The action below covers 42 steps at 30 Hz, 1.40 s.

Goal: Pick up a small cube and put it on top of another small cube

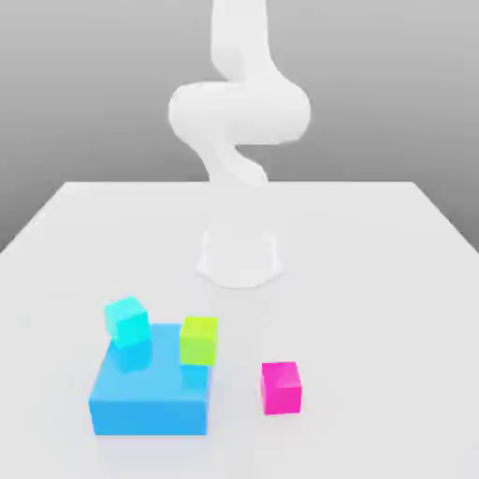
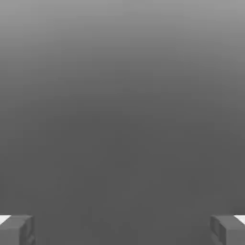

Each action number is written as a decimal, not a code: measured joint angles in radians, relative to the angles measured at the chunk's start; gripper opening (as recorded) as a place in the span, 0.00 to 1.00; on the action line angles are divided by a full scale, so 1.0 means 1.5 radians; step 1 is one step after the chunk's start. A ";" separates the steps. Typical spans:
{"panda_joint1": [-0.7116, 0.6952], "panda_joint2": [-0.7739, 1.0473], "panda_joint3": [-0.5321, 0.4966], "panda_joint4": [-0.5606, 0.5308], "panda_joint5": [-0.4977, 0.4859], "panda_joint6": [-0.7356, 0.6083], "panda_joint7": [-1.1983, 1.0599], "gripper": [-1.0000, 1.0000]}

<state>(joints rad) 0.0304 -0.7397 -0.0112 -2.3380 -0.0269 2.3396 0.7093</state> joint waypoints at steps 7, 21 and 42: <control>0.054 0.114 -0.029 -0.072 -0.042 0.074 -0.179 0.50; 0.158 0.336 -0.108 -0.212 -0.070 0.221 -0.567 0.50; 0.151 0.677 -0.029 -0.291 0.125 0.472 -1.025 0.00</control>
<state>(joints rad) 0.2563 0.2750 -0.0551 -2.7753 0.1600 3.0479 -0.8276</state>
